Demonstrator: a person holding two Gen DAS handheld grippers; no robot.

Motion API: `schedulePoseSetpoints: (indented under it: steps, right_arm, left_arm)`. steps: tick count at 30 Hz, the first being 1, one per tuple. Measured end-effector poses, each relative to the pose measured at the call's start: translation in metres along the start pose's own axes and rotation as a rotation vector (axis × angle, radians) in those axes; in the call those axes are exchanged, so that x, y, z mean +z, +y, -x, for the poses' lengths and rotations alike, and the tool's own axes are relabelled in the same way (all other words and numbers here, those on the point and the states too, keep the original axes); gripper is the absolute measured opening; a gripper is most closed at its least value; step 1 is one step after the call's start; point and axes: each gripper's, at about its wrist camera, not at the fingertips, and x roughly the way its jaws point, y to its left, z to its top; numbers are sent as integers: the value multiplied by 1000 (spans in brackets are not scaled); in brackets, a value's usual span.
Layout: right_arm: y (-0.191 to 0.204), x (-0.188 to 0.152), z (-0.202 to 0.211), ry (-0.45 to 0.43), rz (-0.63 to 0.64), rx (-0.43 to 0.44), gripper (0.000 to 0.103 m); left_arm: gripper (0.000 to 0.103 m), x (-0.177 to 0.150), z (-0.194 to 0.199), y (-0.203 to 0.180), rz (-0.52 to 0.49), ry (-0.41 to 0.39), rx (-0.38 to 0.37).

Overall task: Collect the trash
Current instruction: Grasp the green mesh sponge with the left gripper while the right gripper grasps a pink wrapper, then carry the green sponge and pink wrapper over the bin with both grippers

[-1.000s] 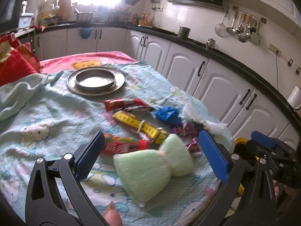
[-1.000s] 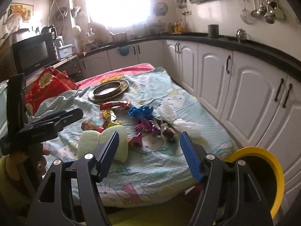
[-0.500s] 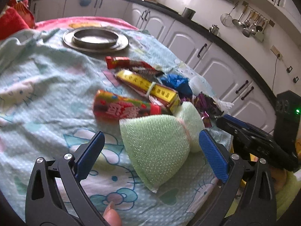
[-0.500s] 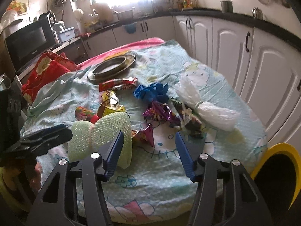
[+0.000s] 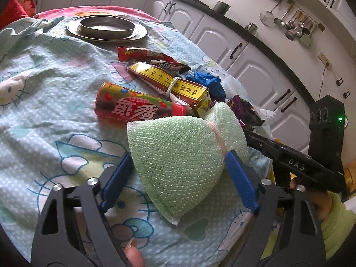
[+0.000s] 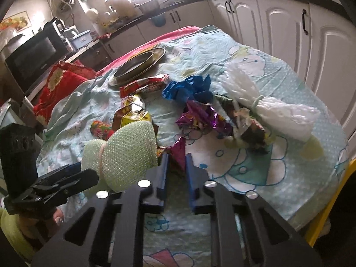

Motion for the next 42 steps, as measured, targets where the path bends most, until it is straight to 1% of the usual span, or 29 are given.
schedulePoseSetpoints:
  steps: [1,2,3,6,7,8,10,11,13,19,25,33,42]
  right_arm:
    - [2,0,1,-2,6,-1,13]
    - [3,-1,2,-6,13,-5,13]
    - [5,-1,3,-9,21,-10,12]
    - [10,-2,8,-26,43,-33,12]
    - [12,-2,10,-33,49,-40,11]
    - [12,-2,12,-37,52,-44,11]
    - [13,-2,15,-45,65,-63,10]
    - [13,-2,17,-49,68,-72,10]
    - [11,-3,18,-49,61,-75,10]
    - [8,-5,22,-51,57,-82,10]
    - [12,-5,30,-69,71,-90,10]
    - [13,-4,47,-102,76,-97,10]
    - [17,3,85,-186,102,-126,10]
  left_arm:
    - [68,0,0,0,1,2,-7]
    - [68,1,1,-1,1,3,-8]
    - [64,1,2,-2,-2,3,-8]
    - [59,1,6,-6,-17,-1,-9]
    - [54,1,7,-7,-22,-2,-10]
    - [51,1,9,-8,-27,-4,-9]
    - [42,1,13,-10,-40,-12,-9]
    - [41,2,15,-11,-46,-15,-8]
    - [32,1,18,-14,-58,-23,-10]
    - [26,1,30,-22,-95,-41,-20]
    - [22,4,44,-30,-128,-69,-38]
    - [22,10,65,-44,-170,-118,-60]
    - [22,20,85,-63,-203,-179,-60]
